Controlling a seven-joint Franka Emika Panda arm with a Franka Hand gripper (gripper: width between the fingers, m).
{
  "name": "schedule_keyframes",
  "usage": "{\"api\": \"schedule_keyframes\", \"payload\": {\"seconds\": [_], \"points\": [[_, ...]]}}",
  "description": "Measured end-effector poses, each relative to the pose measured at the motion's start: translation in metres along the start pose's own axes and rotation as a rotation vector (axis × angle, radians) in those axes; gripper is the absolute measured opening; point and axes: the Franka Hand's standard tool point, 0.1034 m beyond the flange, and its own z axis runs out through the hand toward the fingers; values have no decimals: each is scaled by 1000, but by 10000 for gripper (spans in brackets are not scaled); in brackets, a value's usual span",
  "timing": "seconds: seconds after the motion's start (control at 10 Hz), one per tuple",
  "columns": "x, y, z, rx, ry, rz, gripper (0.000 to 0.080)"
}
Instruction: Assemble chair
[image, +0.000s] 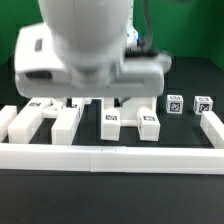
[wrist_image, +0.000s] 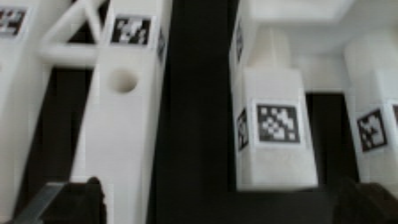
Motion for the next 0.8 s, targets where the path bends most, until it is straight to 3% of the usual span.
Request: {"api": "schedule_keyframes", "payload": {"seconds": [0.1, 0.2, 0.3, 0.4, 0.5, 0.6, 0.8], "points": [[-12, 8, -6, 9, 47, -7, 649], [-10, 18, -12, 0, 130, -31, 649], [-18, 37, -18, -13, 252, -50, 649], [-26, 51, -10, -10, 317, -34, 649], [-25, 56, -1, -6, 410, -6, 649], [-23, 51, 11, 1, 512, 22, 649], [-23, 55, 14, -17, 594, 28, 649]]}}
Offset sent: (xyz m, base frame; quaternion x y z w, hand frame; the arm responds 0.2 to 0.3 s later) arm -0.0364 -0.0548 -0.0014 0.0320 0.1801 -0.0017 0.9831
